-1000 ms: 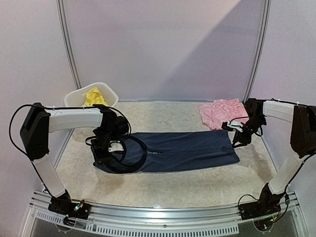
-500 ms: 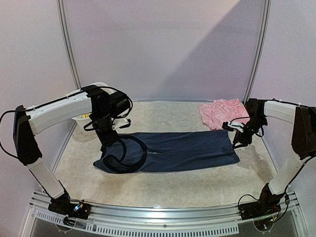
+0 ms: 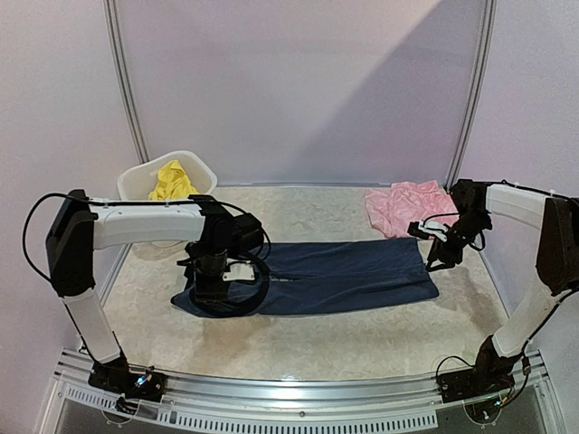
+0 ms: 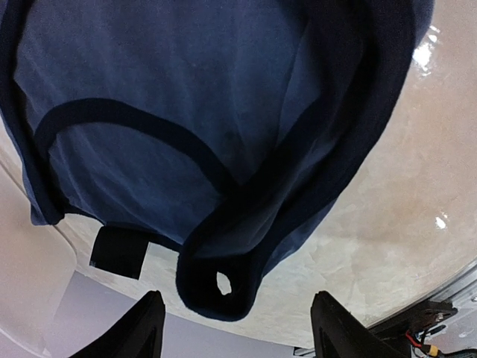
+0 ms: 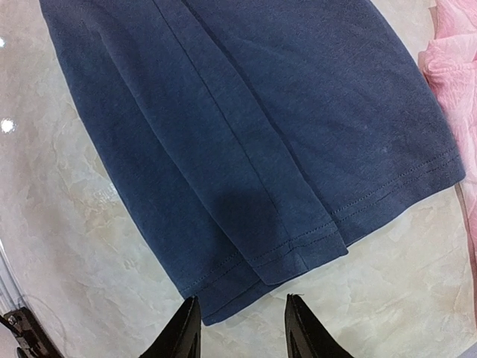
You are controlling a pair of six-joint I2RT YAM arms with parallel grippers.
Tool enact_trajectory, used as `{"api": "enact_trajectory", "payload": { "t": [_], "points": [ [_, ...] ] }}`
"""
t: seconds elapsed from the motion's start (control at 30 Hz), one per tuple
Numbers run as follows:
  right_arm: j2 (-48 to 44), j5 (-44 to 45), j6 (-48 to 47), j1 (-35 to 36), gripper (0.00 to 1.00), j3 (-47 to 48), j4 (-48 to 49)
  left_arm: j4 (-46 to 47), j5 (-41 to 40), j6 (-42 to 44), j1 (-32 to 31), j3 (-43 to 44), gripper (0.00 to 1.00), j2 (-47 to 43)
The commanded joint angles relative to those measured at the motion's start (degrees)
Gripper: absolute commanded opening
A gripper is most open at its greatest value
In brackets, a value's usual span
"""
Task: Fold and stack the mixed laundry pile
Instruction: Fold the 1/3-folded tank top at the center of the board, then adjust the rectangle-folded tank top at the center of the board.
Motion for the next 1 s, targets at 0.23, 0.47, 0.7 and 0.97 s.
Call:
{"api": "enact_trajectory", "payload": {
  "t": [0.23,0.47,0.7,0.97],
  "points": [
    [-1.92,-2.1,1.06,0.42,0.4,-1.27,-0.84,1.94,-3.57,4.82,-3.02,-4.31,0.62,1.84],
    [-1.72,-2.38,0.8,0.44,0.4,-2.0,-0.35,1.75,-5.15,5.97,-3.83,-12.27,0.6,-1.08],
    [-1.58,-2.99,0.8,0.52,0.4,-2.39,0.07,3.32,-10.67,6.3,-3.15,-14.75,0.52,-0.64],
    [-1.76,-2.77,0.71,0.49,0.4,-3.07,0.68,2.37,-11.92,5.27,-2.69,-13.66,0.0,-1.6]
  ]
}}
